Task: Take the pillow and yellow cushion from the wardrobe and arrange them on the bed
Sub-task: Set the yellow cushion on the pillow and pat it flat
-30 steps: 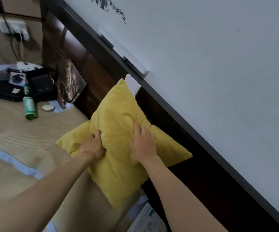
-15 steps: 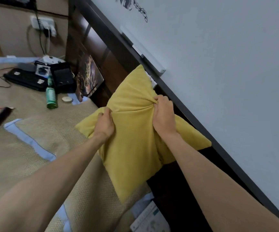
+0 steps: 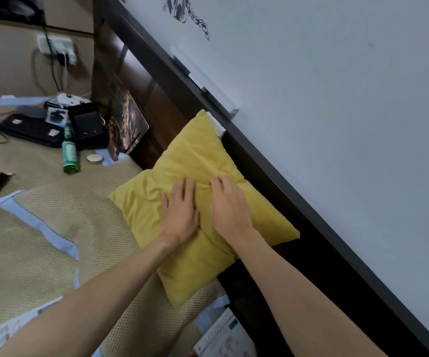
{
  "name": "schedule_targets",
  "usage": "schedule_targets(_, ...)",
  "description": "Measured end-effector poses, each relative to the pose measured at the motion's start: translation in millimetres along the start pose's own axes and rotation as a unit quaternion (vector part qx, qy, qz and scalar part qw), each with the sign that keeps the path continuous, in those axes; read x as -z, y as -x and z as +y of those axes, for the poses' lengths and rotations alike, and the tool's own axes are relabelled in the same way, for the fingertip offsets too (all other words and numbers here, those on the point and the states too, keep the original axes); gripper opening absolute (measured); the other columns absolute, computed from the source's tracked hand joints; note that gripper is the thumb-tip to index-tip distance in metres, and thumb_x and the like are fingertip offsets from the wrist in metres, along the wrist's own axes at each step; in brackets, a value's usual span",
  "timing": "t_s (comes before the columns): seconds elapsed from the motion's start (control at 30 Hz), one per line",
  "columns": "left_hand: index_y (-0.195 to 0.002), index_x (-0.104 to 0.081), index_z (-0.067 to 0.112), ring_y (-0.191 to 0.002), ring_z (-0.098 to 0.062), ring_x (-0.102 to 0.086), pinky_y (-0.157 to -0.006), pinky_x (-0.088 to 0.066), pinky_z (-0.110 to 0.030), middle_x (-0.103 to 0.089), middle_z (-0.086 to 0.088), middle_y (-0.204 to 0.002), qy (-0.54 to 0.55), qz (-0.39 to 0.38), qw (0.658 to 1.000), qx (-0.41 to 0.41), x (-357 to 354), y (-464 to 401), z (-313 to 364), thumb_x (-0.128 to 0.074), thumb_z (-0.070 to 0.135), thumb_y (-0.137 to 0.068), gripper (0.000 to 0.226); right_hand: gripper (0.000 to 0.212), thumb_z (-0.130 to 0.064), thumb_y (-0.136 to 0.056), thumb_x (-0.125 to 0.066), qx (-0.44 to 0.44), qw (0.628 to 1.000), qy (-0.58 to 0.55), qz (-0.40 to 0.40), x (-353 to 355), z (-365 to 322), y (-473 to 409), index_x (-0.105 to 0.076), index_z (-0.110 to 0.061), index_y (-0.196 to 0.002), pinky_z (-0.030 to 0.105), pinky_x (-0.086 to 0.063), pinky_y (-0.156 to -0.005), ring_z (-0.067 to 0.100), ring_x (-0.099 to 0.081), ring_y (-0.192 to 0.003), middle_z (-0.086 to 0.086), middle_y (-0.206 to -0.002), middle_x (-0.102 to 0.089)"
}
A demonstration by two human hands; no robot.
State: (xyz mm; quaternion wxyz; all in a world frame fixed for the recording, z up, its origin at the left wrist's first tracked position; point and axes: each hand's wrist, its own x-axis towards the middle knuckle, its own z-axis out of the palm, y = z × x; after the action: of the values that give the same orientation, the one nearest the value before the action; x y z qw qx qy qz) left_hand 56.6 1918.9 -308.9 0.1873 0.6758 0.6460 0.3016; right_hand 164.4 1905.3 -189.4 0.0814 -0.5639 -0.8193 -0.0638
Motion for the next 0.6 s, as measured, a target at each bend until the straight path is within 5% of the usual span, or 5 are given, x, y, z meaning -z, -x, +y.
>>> schedule_targets(0.13,-0.154,0.014,0.032,-0.149,-0.024,0.018,-0.113,0.004,-0.066,0.023,0.001,-0.163,-0.012,-0.052,0.998,-0.014,-19,7,5,-0.036,0.051,-0.100,0.076,0.048,-0.026,-0.103,-0.043,0.013,0.995,0.081,-0.058,-14,-10,6,-0.035,-0.015,-0.150,0.050,-0.021,-0.123,0.030,-0.026,-0.150,0.013,-0.160,-0.033)
schedule_targets(0.27,-0.148,0.025,0.046,-0.149,-0.028,0.015,-0.110,-0.002,-0.074,0.031,0.007,-0.159,0.019,-0.101,0.993,0.061,-25,12,-19,-0.026,0.060,-0.095,0.074,0.066,-0.044,-0.104,-0.032,0.002,0.967,0.176,-0.184,-27,8,4,-0.002,-0.026,-0.159,0.059,-0.002,-0.122,0.032,0.009,-0.154,0.006,-0.168,0.009)
schedule_targets(0.43,-0.146,0.029,0.042,-0.150,-0.035,0.005,-0.111,-0.008,-0.072,0.029,0.003,-0.161,0.008,-0.234,0.943,0.234,-35,40,-87,-0.015,0.089,-0.077,0.094,0.073,-0.065,-0.098,-0.020,-0.114,0.963,0.168,-0.175,-38,40,14,0.015,-0.037,-0.156,0.071,0.001,-0.116,0.040,0.011,-0.152,-0.004,-0.166,0.023)
schedule_targets(0.6,-0.151,0.025,0.028,-0.151,-0.031,-0.003,-0.115,-0.012,-0.061,0.023,-0.004,-0.163,-0.039,-0.307,0.933,0.184,-33,53,-118,-0.019,0.078,-0.088,0.092,0.081,-0.079,-0.089,-0.002,-0.186,0.964,0.138,-0.129,-43,57,21,0.021,-0.036,-0.154,0.074,0.004,-0.114,0.027,0.010,-0.154,0.002,-0.167,0.019)
